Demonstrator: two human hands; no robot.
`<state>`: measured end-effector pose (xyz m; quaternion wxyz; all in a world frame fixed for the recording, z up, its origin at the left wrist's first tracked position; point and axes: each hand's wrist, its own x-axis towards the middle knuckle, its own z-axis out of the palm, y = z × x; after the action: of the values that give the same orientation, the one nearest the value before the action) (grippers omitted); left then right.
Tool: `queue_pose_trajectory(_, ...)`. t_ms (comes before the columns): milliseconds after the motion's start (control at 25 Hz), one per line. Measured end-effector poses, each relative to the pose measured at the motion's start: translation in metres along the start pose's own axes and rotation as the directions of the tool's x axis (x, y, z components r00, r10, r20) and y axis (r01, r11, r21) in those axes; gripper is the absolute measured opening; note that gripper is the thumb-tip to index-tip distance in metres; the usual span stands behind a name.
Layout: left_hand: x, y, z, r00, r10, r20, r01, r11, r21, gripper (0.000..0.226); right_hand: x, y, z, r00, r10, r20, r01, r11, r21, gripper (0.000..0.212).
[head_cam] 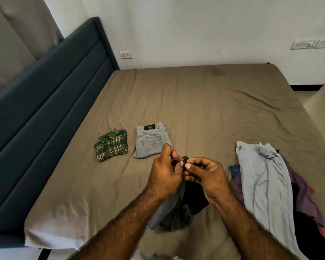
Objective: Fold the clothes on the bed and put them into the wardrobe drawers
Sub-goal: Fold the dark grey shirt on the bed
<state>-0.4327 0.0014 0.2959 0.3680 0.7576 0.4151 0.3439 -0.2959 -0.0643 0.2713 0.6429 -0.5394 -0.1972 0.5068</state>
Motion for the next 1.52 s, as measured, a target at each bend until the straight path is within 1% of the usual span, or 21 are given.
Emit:
queue_pose_trajectory(80, -0.001, 0.000, 0.001, 0.999, 0.052, 0.003, -0.052, 0.999, 0.013, 0.027, 0.003, 0.000, -0.001, 1.000, 0.002, -0.009, -0.002, 0.997, -0.074, 0.014)
queue_pose_trajectory(160, 0.001, -0.001, 0.002, 0.999, 0.046, -0.003, -0.046, 0.999, -0.005, 0.025, 0.004, -0.002, -0.003, 0.996, -0.084, 0.022, 0.087, 0.978, -0.191, 0.017)
queue_pose_trajectory(240, 0.002, -0.001, 0.001, 1.000, -0.009, 0.018, 0.010, 0.998, -0.059, 0.027, 0.004, -0.001, -0.007, 0.980, -0.187, 0.066, 0.198, 0.921, -0.334, 0.016)
queue_pose_trajectory(320, 0.006, 0.001, 0.000, 0.993, -0.100, 0.061, 0.107, 0.985, -0.138, 0.029, 0.006, 0.001, -0.007, 0.960, -0.275, 0.050, 0.261, 0.818, -0.512, 0.017)
queue_pose_trajectory(440, 0.019, 0.002, -0.006, 0.950, -0.292, 0.110, 0.312, 0.899, -0.307, 0.037, 0.004, 0.002, -0.002, 0.963, -0.271, -0.011, 0.241, 0.875, -0.420, 0.012)
queue_pose_trajectory(520, 0.025, 0.004, -0.014, 0.954, -0.259, 0.152, 0.289, 0.929, -0.229, 0.037, -0.002, 0.001, -0.001, 0.927, -0.372, 0.048, 0.351, 0.817, -0.458, 0.010)
queue_pose_trajectory(600, 0.028, 0.007, -0.021, 0.961, -0.171, 0.218, 0.204, 0.969, -0.141, 0.033, 0.002, 0.001, -0.005, 0.906, -0.401, 0.135, 0.407, 0.740, -0.535, 0.013)
queue_pose_trajectory(680, 0.027, 0.009, -0.024, 0.955, -0.163, 0.248, 0.212, 0.960, -0.183, 0.032, 0.008, 0.002, -0.003, 0.945, -0.302, 0.128, 0.326, 0.816, -0.477, 0.018)
queue_pose_trajectory(760, 0.032, 0.008, -0.024, 0.953, -0.214, 0.216, 0.272, 0.917, -0.292, 0.034, 0.006, 0.003, 0.001, 0.968, -0.241, 0.071, 0.250, 0.883, -0.398, 0.012)
queue_pose_trajectory(800, 0.036, 0.008, -0.024, 0.949, -0.243, 0.199, 0.300, 0.892, -0.339, 0.034, 0.005, 0.003, 0.002, 0.968, -0.240, 0.077, 0.250, 0.878, -0.408, 0.007)
queue_pose_trajectory(840, 0.040, 0.007, -0.025, 0.945, -0.262, 0.198, 0.319, 0.875, -0.364, 0.034, 0.003, 0.006, 0.001, 0.966, -0.230, 0.116, 0.257, 0.843, -0.473, 0.010)
queue_pose_trajectory(920, 0.048, 0.005, -0.031, 0.941, -0.255, 0.224, 0.327, 0.858, -0.395, 0.034, 0.000, 0.007, 0.005, 0.955, -0.156, 0.253, 0.281, 0.748, -0.601, 0.013)
queue_pose_trajectory(960, 0.051, 0.003, -0.035, 0.936, -0.254, 0.242, 0.337, 0.845, -0.416, 0.034, 0.001, 0.008, 0.005, 0.949, -0.083, 0.305, 0.255, 0.769, -0.586, 0.011)
queue_pose_trajectory(1040, 0.053, -0.006, -0.041, 0.912, -0.305, 0.273, 0.403, 0.785, -0.471, 0.034, 0.003, 0.004, 0.009, 0.954, 0.073, 0.289, 0.066, 0.894, -0.444, 0.012)
queue_pose_trajectory(1080, 0.053, -0.009, -0.045, 0.893, -0.343, 0.291, 0.448, 0.745, -0.494, 0.032, 0.003, 0.004, 0.012, 0.964, 0.125, 0.233, -0.023, 0.917, -0.398, 0.012)
queue_pose_trajectory(1120, 0.051, -0.011, -0.047, 0.875, -0.374, 0.309, 0.484, 0.710, -0.512, 0.031, 0.003, 0.005, 0.014, 0.982, 0.113, 0.151, -0.047, 0.922, -0.384, 0.010)
queue_pose_trajectory(1200, 0.050, -0.013, -0.048, 0.850, -0.404, 0.338, 0.527, 0.652, -0.545, 0.029, 0.003, 0.006, 0.020, 0.999, -0.031, 0.026, 0.039, 0.902, -0.430, 0.007)
queue_pose_trajectory(1280, 0.049, -0.009, -0.045, 0.850, -0.401, 0.340, 0.526, 0.653, -0.545, 0.030, 0.004, 0.004, 0.026, 0.987, -0.159, 0.025, 0.156, 0.898, -0.411, 0.021)
queue_pose_trajectory(1320, 0.050, -0.009, -0.047, 0.855, -0.401, 0.329, 0.519, 0.653, -0.551, 0.030, 0.006, 0.005, 0.029, 0.983, -0.184, 0.029, 0.180, 0.901, -0.396, 0.027)
queue_pose_trajectory(1400, 0.052, -0.007, -0.051, 0.852, -0.402, 0.334, 0.522, 0.626, -0.579, 0.030, 0.008, 0.007, 0.031, 0.981, -0.195, 0.017, 0.187, 0.905, -0.383, 0.031)
queue_pose_trajectory(1520, 0.054, -0.002, -0.067, 0.843, -0.389, 0.372, 0.538, 0.570, -0.621, 0.029, 0.010, 0.010, 0.031, 0.982, -0.177, 0.070, 0.190, 0.892, -0.411, 0.028)
